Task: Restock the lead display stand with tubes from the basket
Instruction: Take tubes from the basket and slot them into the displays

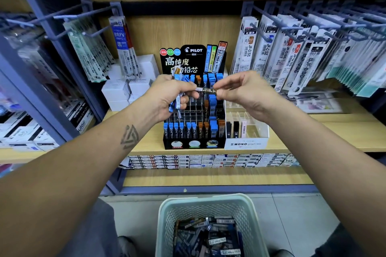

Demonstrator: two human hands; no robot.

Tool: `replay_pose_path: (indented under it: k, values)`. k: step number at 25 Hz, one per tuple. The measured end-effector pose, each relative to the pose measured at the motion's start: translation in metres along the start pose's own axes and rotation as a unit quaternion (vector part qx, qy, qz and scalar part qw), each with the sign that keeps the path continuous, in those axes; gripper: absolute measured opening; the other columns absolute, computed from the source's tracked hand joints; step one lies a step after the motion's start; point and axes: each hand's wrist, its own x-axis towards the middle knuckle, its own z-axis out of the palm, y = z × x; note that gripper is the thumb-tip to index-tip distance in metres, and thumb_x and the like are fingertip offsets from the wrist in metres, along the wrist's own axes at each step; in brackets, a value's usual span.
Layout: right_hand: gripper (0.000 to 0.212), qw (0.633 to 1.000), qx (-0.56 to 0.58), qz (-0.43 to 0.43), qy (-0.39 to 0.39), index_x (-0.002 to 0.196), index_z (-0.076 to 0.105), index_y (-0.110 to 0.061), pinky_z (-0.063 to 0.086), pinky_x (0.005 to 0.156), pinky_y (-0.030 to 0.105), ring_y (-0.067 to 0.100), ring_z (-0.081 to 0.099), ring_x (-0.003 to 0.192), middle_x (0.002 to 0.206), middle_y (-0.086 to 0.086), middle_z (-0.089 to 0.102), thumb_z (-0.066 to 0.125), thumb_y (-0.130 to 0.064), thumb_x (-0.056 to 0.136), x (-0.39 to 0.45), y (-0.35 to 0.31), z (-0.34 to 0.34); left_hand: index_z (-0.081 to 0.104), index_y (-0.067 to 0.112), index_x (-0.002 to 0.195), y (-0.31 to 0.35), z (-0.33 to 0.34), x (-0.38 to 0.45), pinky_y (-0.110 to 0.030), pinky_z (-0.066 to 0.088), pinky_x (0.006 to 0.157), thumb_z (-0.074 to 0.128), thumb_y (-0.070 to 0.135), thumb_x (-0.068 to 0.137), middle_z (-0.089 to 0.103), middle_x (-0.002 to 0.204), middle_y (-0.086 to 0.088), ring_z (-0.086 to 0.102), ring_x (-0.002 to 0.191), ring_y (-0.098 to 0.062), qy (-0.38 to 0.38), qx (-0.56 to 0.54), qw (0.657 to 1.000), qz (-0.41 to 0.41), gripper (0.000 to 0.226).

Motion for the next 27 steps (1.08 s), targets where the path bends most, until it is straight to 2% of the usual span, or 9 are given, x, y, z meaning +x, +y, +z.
replay_pose_path:
  k: [4, 7, 10, 13, 15, 18, 23, 27]
  values:
    - [0.022, 0.991, 0.125, -0.009, 0.045, 0.098, 0.073, 0.001, 0.059, 0.075, 0.027, 0.026, 0.074, 0.082, 0.086, 0.018, 0.072, 0.071, 0.013, 0.080, 0.009, -0.003, 0.002, 0.052, -0.008, 0.112, -0.002, -0.002, 0.001, -0.020, 0.032, 0.037, 0.063, -0.005, 0.089, 0.070, 0.080, -0.029, 0.040, 0.039, -0.011, 0.003, -0.023, 0.999, -0.043, 0.025]
    - [0.017, 0.990, 0.123, -0.026, 0.057, 0.094, 0.074, -0.002, 0.060, 0.075, 0.028, 0.023, 0.074, 0.077, 0.079, 0.014, 0.074, 0.075, 0.008, 0.080, 0.013, -0.004, 0.007, 0.051, -0.008, 0.113, -0.002, -0.002, -0.001, -0.019, 0.032, 0.036, 0.063, -0.004, 0.091, 0.071, 0.084, -0.031, 0.040, 0.038, -0.011, -0.010, 0.010, 0.997, -0.071, 0.026]
    - [0.016, 0.991, -0.050, -0.094, 0.080, 0.086, 0.077, -0.016, 0.057, 0.075, 0.024, 0.013, 0.071, 0.076, 0.078, 0.001, 0.075, 0.081, -0.002, 0.079, 0.021, -0.006, 0.013, 0.046, -0.002, 0.115, -0.003, -0.007, 0.003, -0.019, 0.030, 0.037, 0.062, -0.005, 0.090, 0.070, 0.081, -0.033, 0.041, 0.033, -0.013, 0.043, 0.064, 0.995, -0.063, 0.029]
    - [0.019, 0.958, -0.248, -0.126, 0.070, 0.081, 0.074, -0.027, 0.057, 0.079, 0.026, 0.007, 0.068, 0.078, 0.079, -0.008, 0.071, 0.083, -0.011, 0.079, 0.028, -0.007, 0.024, 0.055, -0.006, 0.112, -0.003, -0.016, 0.008, -0.017, 0.031, 0.038, 0.061, -0.003, 0.090, 0.065, 0.069, -0.025, 0.039, 0.036, -0.014, 0.080, 0.068, 0.993, -0.054, 0.022]
    - [0.018, 0.935, -0.321, -0.139, 0.052, 0.080, 0.072, -0.029, 0.059, 0.080, 0.029, 0.006, 0.067, 0.077, 0.078, -0.011, 0.069, 0.083, -0.015, 0.080, 0.030, -0.004, 0.031, 0.058, -0.005, 0.105, -0.001, -0.019, 0.007, -0.016, 0.030, 0.038, 0.061, -0.001, 0.092, 0.062, 0.064, -0.021, 0.038, 0.040, -0.014, 0.077, 0.046, 0.994, -0.055, 0.014]
    - [0.012, 0.915, -0.377, -0.136, 0.048, 0.082, 0.075, -0.026, 0.059, 0.083, 0.035, 0.009, 0.067, 0.078, 0.079, -0.010, 0.070, 0.083, -0.018, 0.081, 0.033, -0.003, 0.036, 0.058, -0.003, 0.102, 0.002, -0.022, 0.005, -0.017, 0.030, 0.039, 0.060, -0.001, 0.092, 0.061, 0.064, -0.019, 0.039, 0.041, -0.014, 0.068, 0.036, 0.996, -0.051, 0.011]
    - [0.011, 0.900, -0.415, -0.126, 0.041, 0.081, 0.075, -0.028, 0.057, 0.088, 0.036, 0.011, 0.068, 0.080, 0.078, -0.011, 0.070, 0.083, -0.021, 0.080, 0.033, -0.002, 0.044, 0.058, -0.004, 0.104, 0.004, -0.025, 0.005, -0.019, 0.031, 0.040, 0.062, -0.002, 0.091, 0.061, 0.062, -0.019, 0.039, 0.040, -0.014, 0.065, 0.039, 0.996, -0.045, 0.014]
    - [0.005, 0.859, -0.487, -0.156, 0.032, 0.087, 0.075, -0.028, 0.043, 0.103, 0.042, 0.017, 0.066, 0.091, 0.084, -0.011, 0.070, 0.078, -0.026, 0.084, 0.030, 0.003, 0.054, 0.059, -0.005, 0.104, 0.003, -0.023, 0.006, -0.020, 0.031, 0.040, 0.063, -0.001, 0.090, 0.062, 0.063, -0.019, 0.039, 0.041, -0.015, 0.066, 0.044, 0.996, -0.048, 0.015]
